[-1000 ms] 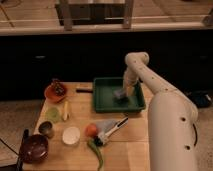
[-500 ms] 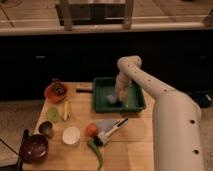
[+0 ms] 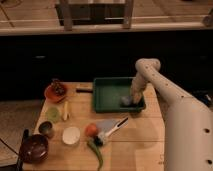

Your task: Wipe tray with sponge

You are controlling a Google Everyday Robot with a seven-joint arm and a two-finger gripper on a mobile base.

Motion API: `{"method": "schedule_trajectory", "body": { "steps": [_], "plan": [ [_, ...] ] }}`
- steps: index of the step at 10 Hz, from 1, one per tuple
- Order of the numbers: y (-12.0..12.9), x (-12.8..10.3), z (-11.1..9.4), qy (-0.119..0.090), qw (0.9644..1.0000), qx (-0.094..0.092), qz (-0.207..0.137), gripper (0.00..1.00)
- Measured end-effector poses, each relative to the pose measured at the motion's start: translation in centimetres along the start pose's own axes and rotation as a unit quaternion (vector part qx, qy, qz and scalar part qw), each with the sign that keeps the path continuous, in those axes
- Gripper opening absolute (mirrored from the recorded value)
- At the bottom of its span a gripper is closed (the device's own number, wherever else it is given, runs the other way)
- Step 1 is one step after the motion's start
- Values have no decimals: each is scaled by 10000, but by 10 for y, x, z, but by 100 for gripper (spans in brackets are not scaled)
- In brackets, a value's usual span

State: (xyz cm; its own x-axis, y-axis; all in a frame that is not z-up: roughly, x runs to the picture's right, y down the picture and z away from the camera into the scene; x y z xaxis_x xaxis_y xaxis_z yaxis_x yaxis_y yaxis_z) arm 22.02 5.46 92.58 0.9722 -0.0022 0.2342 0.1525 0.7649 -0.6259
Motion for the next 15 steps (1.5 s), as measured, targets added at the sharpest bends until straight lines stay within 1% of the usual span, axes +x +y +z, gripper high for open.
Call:
{"method": "schedule_trajectory", "body": {
  "steps": [1, 2, 3, 4, 6, 7, 8, 10, 11, 13, 15],
  "plan": [
    [-8, 12, -4, -25, 10000, 18, 65, 0],
    [-15, 16, -7, -56, 9999, 35, 84, 0],
    [-21, 17, -8, -80, 9999, 52, 99, 0],
    [-31, 11, -10, -129, 9998, 89, 84, 0],
    [-45, -11, -11, -208, 9997, 130, 17, 0],
    [-53, -35, -10, -279, 9995, 135, -37, 0],
    [-61, -59, -9, -342, 9992, 178, -87, 0],
    [-70, -103, -4, -503, 9984, 225, -133, 0],
    [-71, -117, -3, -589, 9979, 242, -140, 0],
    [-71, -127, -3, -727, 9969, 261, -158, 0],
    [-70, -124, -4, -733, 9968, 273, -142, 0]
  ]
}}
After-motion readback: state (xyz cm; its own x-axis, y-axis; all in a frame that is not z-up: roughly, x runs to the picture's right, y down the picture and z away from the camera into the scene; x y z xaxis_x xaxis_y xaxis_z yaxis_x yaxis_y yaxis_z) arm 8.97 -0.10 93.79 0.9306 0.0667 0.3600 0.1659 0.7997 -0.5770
